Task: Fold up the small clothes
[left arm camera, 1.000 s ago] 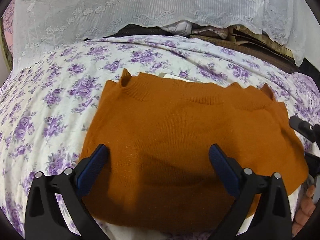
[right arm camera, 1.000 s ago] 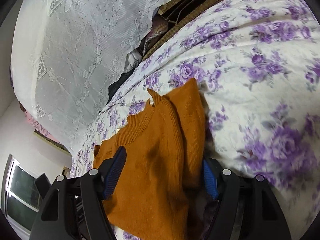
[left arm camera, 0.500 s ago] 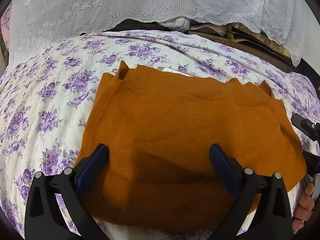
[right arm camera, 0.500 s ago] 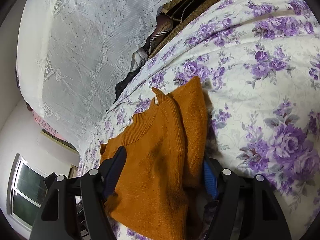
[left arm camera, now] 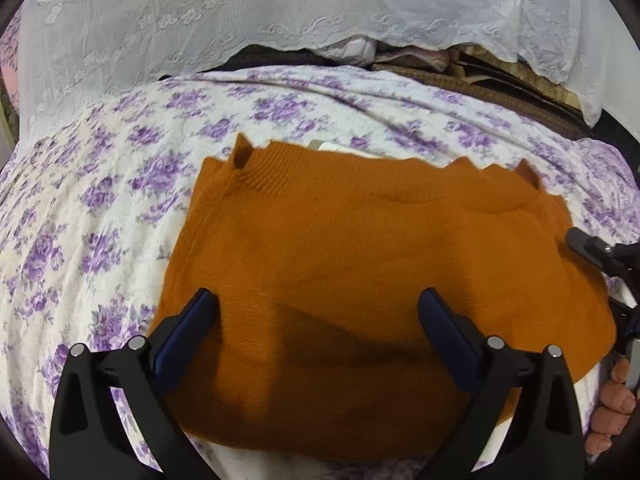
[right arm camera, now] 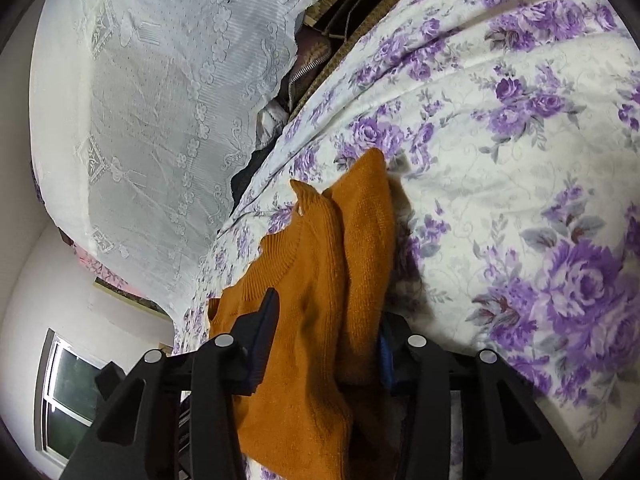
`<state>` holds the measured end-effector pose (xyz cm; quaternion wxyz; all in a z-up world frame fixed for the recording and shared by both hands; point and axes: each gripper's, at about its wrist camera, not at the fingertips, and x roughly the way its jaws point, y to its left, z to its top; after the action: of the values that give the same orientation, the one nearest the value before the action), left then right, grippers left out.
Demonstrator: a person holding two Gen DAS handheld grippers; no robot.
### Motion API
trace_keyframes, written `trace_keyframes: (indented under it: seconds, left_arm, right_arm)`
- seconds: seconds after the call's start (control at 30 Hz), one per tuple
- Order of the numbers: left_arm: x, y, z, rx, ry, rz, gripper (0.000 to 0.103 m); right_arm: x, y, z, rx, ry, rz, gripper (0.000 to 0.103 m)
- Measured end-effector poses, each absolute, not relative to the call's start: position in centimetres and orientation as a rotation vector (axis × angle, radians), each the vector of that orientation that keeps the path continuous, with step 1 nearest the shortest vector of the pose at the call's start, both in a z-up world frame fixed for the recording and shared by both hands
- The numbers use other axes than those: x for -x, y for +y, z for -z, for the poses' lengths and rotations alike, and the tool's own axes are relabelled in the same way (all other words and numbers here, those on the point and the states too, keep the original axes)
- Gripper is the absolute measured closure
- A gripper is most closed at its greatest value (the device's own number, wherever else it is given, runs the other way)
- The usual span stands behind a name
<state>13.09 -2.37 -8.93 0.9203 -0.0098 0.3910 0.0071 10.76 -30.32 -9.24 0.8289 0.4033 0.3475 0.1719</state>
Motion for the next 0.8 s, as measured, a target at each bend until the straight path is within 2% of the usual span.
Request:
trace_keyframes:
  seconds: [0.1,0.2,0.23,0.4,0.47,0.57,0.67,0.8]
  left_arm:
    - [-13.3,-3.1,8.4,0.011,0.790,-0.020,0.005]
    - [-14.6,-3.8,9.5,-0.033,0.827,-0.074,0.004]
    - [-14.7,-3.7,9.8,-0.031,0.834,-0.075,0.004]
    - [-14.3,-3.3,9.7,-0.016,0.817,-0.068,0.004]
    - [-14.2,-3.1,9.6,0.001,0.812,-0.055,0.004]
    - [-14.3,-3.2,9.7,-0.004,0.815,-0.053,0.004]
    - [-14.4,-3.8,10.0,-0.041,0.821,-0.072,0.004]
    - [-14.1,-3.4,9.8,-0.014,0.809,-0.056,0.004]
  right_arm:
    - [-10.8,-30.5,9.3,-0.871,0.734,-0.366,0.062]
    - [-10.7,-30.6,9.4,-0.871,0.740,-0.355,0.072]
    - [-10.6,-30.7,9.4,-0.879,0.739,-0.354,0.079]
    - [-10.2,-30.4,9.1,-0.836,0.737,-0.340,0.080]
    - [-10.4,-30.1,9.0,-0.810,0.749,-0.343,0.075]
    - [-10.8,-29.7,9.4,-0.789,0.784,-0.329,0.074]
    - [-10.6,-29.6,9.3,-0.787,0.776,-0.313,0.079]
    - [-9.7,-29.1,8.3,-0.728,0.734,-0.276,0.081]
